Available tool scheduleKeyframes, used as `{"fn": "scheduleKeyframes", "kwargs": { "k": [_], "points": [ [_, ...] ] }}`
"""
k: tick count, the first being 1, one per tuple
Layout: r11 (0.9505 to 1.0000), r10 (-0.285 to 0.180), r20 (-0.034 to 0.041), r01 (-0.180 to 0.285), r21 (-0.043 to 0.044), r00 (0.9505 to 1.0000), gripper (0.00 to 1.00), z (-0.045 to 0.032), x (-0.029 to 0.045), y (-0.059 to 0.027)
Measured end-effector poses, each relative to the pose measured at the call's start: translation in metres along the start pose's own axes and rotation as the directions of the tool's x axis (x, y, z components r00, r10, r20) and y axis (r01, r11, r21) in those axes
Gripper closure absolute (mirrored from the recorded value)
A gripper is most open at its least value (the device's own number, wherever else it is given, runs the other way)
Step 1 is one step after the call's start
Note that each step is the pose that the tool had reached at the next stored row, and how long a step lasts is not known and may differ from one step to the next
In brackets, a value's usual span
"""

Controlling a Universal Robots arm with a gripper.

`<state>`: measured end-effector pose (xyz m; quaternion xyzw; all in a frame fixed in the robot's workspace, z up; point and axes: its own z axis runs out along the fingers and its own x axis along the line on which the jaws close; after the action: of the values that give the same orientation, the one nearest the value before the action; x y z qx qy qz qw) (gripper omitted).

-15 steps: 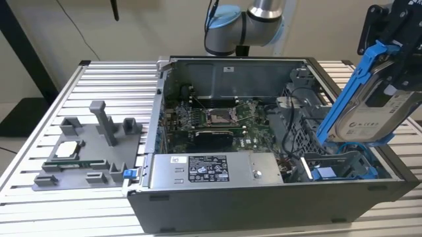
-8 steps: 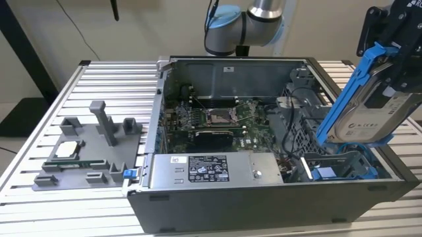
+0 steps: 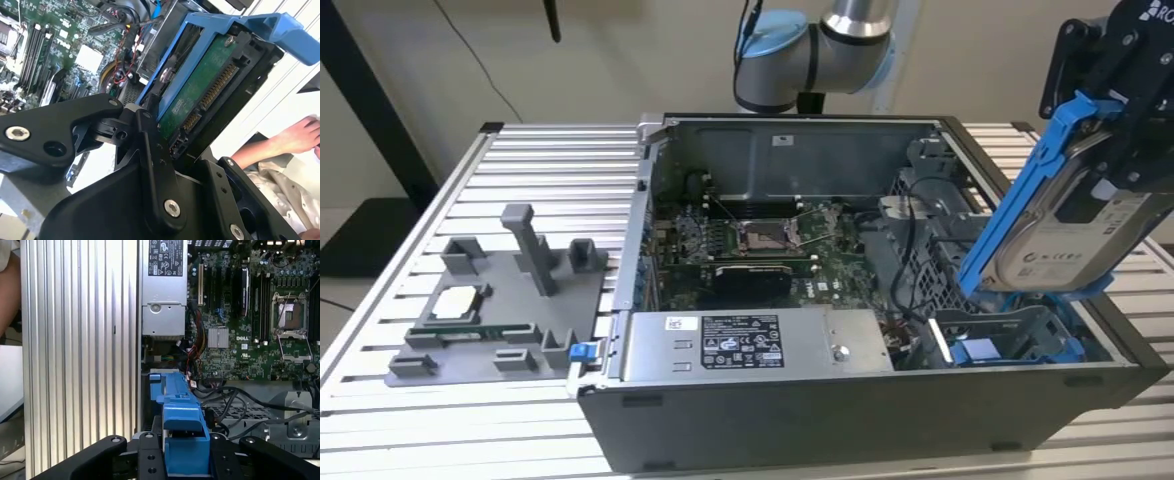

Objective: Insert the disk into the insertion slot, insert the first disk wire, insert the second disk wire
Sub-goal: 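Insert the disk into the insertion slot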

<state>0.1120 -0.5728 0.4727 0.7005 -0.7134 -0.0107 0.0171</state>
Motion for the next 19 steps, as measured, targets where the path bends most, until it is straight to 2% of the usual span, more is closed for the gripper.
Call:
{"fn": "scheduleKeyframes", "kwargs": {
  "k": [19],
  "points": [
    [1.0000, 0.000, 0.0001, 0.000, 0.0000, 1.0000, 1.00, 0.0067, 0.0000, -0.0002]
  ]
}}
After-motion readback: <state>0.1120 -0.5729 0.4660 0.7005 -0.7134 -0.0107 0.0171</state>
